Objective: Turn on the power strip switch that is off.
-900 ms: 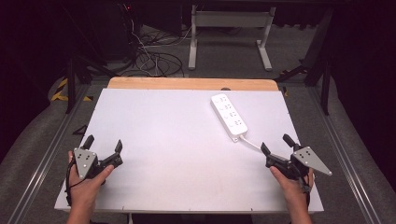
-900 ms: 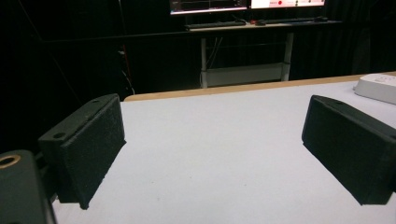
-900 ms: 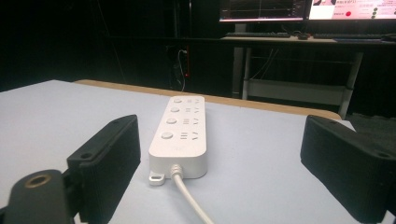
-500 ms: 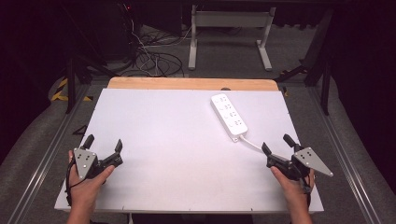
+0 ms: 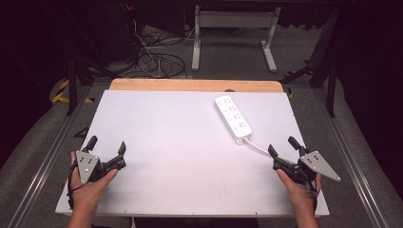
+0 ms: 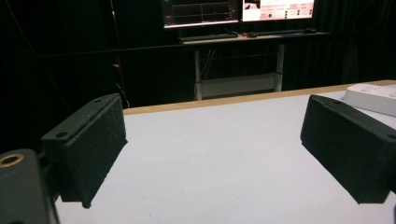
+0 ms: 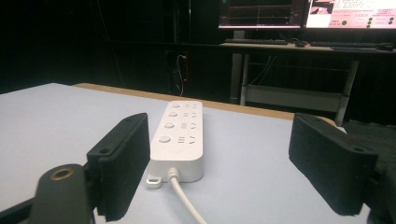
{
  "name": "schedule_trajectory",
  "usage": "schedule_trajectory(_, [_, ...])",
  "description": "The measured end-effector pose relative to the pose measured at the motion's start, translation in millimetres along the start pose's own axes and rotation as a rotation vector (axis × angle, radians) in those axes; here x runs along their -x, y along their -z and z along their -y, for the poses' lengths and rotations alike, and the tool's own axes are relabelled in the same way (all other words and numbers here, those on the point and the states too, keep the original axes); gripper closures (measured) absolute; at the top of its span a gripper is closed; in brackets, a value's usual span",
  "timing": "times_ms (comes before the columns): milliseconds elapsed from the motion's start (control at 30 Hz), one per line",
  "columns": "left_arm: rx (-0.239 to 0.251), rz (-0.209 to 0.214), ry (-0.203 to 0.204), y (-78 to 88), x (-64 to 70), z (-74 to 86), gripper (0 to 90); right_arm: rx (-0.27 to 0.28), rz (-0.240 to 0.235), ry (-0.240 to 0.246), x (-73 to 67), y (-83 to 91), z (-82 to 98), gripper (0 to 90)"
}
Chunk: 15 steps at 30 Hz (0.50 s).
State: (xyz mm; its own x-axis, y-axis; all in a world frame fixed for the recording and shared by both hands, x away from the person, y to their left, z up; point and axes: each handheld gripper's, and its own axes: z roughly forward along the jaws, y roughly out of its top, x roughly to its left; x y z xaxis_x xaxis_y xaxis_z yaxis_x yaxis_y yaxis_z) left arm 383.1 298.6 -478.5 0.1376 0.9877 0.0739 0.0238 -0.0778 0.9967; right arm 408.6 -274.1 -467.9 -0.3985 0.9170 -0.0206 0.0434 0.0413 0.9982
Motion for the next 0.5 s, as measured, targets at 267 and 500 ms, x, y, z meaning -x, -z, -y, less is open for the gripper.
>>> schedule_trajectory(267, [0.0, 0.005, 0.002, -1.0, 0.7, -0.3, 8.0, 0.023, -0.003, 0.008, 1.2, 3.4, -1.5, 29.8])
schedule_trajectory(500, [0.0, 0.007, -0.003, -1.3, 1.3, -0.2, 8.4, 0.026, -0.008, 0.013, 1.9, 4.1, -2.3, 31.8])
